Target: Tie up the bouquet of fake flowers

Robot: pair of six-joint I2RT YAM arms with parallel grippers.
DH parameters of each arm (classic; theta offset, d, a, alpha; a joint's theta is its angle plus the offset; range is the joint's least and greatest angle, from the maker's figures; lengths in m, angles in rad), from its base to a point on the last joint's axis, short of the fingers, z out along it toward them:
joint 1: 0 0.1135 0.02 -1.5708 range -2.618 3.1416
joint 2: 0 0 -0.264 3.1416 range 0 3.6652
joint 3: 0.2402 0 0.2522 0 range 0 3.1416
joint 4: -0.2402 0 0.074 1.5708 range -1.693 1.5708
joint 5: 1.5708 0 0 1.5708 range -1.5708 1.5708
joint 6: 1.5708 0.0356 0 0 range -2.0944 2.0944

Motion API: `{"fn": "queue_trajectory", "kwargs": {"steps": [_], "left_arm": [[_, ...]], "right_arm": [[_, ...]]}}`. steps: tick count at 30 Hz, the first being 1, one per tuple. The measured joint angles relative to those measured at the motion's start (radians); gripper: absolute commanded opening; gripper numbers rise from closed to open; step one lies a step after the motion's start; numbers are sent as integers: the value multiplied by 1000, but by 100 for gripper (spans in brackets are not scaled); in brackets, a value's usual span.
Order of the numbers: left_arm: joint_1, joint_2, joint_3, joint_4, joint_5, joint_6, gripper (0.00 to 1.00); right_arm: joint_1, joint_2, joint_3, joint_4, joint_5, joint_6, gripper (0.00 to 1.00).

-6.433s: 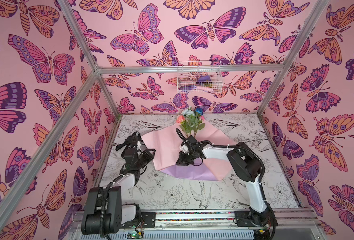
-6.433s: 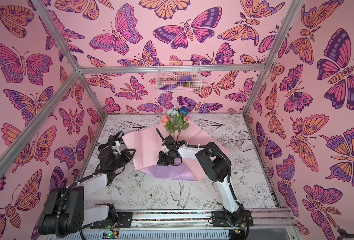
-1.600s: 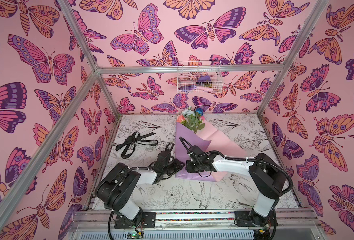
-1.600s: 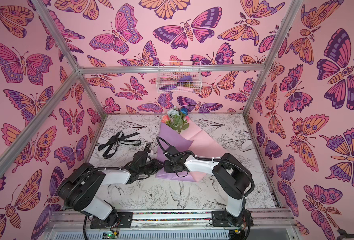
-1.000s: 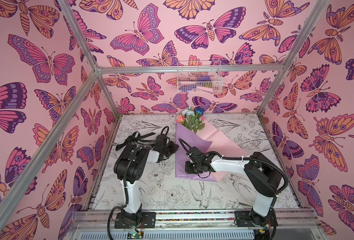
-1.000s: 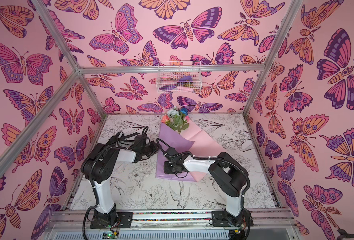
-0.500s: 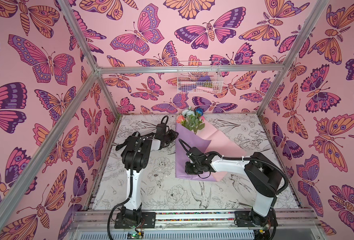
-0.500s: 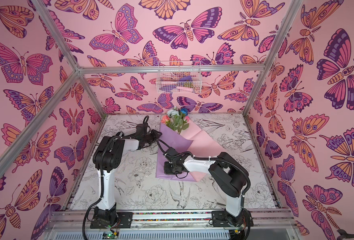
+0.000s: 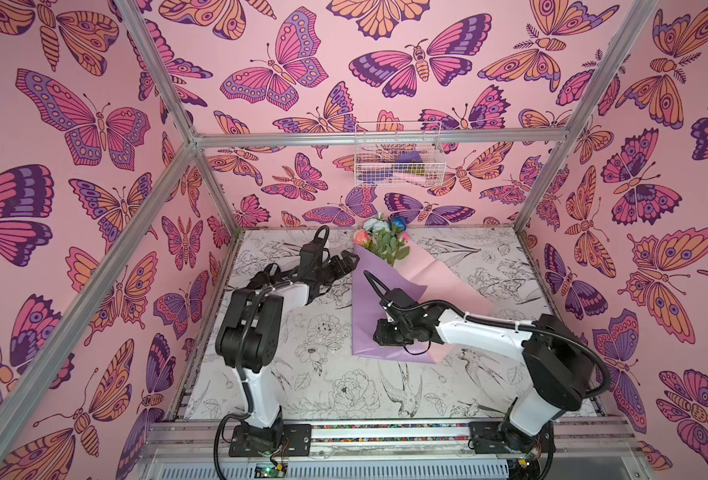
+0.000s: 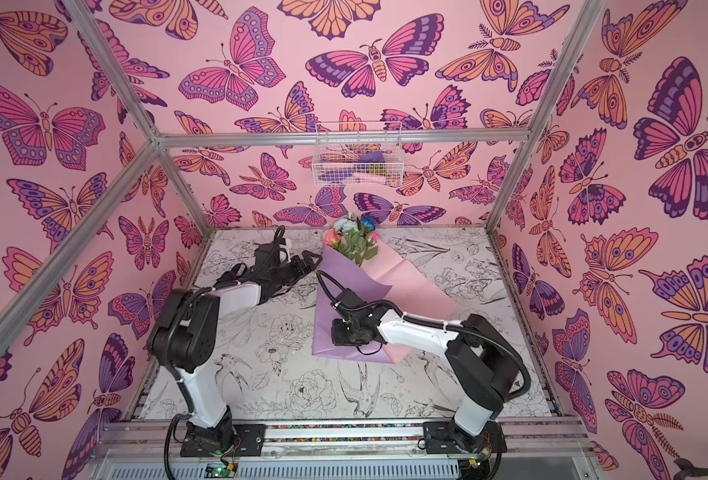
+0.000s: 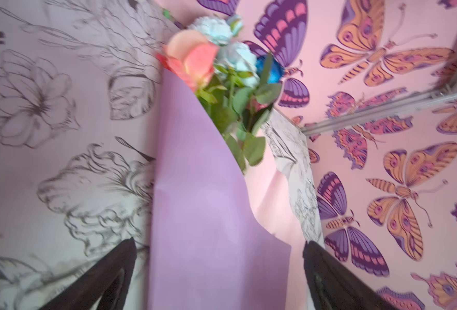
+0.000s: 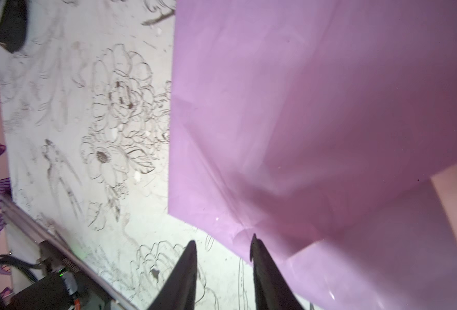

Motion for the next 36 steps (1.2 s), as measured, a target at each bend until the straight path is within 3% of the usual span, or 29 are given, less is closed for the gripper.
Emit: {"fn": "queue_trajectory", "kwargs": {"steps": [9, 14, 22, 27, 36], "left_arm": [[-257, -285, -262, -12, -113, 253, 100], [-353, -360, -372, -43, -160, 351, 89], [-424, -283, -398, -69, -178, 363, 75], [-476, -200, -398, -69, -175, 345, 67], [-505, -161, -394, -45, -175, 302, 62]], "right_arm": [[-26, -303, -178, -59, 83, 74, 53], [-122, -469, -323, -118, 142, 129, 59], [-323, -655, -501, -179, 138, 207, 68], [-332, -707, -589, -161, 77, 266, 70], [-308, -753, -790, 127, -50, 435, 76]]}}
